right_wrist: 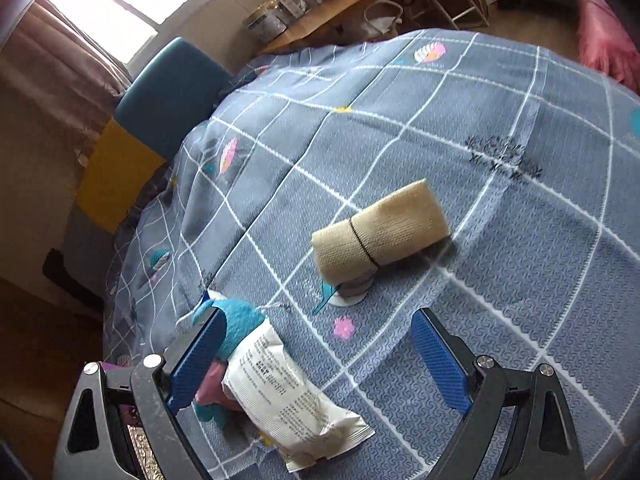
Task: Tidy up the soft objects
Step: 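Grasp the white printed packet with the right tool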
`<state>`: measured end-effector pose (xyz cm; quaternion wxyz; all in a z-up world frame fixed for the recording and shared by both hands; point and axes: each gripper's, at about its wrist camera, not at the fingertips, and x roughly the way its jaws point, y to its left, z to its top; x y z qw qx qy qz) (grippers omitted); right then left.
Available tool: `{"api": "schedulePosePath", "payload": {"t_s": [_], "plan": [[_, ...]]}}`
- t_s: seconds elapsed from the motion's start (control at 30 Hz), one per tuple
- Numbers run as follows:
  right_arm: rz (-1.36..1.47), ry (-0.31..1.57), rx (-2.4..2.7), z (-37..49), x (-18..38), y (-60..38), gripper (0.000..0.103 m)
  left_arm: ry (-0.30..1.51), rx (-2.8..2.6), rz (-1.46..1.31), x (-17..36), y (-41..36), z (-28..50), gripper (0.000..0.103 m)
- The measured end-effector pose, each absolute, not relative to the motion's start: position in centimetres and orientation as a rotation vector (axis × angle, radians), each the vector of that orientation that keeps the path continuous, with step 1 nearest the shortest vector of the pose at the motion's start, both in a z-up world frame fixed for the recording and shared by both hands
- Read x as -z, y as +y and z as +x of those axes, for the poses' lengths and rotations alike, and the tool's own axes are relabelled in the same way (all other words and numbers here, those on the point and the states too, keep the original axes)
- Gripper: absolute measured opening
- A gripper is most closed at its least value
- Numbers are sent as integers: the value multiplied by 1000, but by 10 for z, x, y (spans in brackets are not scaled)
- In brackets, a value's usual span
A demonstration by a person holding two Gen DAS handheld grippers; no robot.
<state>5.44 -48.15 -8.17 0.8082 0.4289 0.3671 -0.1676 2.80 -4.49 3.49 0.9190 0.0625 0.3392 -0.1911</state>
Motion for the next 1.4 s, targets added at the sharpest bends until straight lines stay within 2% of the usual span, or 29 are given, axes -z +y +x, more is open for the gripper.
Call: {"api": "schedulePosePath", "payload": {"t_s": [0.23,0.43,0.63,0.67,0.7,0.73,0.9,1.0,1.13,1.33,1.4], "plan": [[803,918,198,83,89,-450,97,763,492,176,-19,-86,19,62],[517,1049,178,105,98,-409,99,798,543,202,-9,-102,13,62],[335,1126,159,114,112,-386,97,809,571,206,-7,-110,15,62],[305,1135,144,115,113,-383,85,813,574,204,-6,-111,15,62],[284,1149,133,115,114,-381,56,817,575,203,-6,-111,16,62],[259,1160,141,115,115,-379,46,822,577,202,-5,-111,16,62],[286,1115,271,100,102,-400,44,822,576,199,-8,-112,18,62],[396,1168,376,93,109,-428,44,822,584,200,-11,-118,22,62],[448,1223,373,94,119,-433,48,839,586,204,-13,-132,33,62],[481,1224,368,95,121,-438,50,916,591,199,-3,-158,53,62],[502,1219,359,95,121,-442,54,927,588,212,-2,-167,60,62]]}}
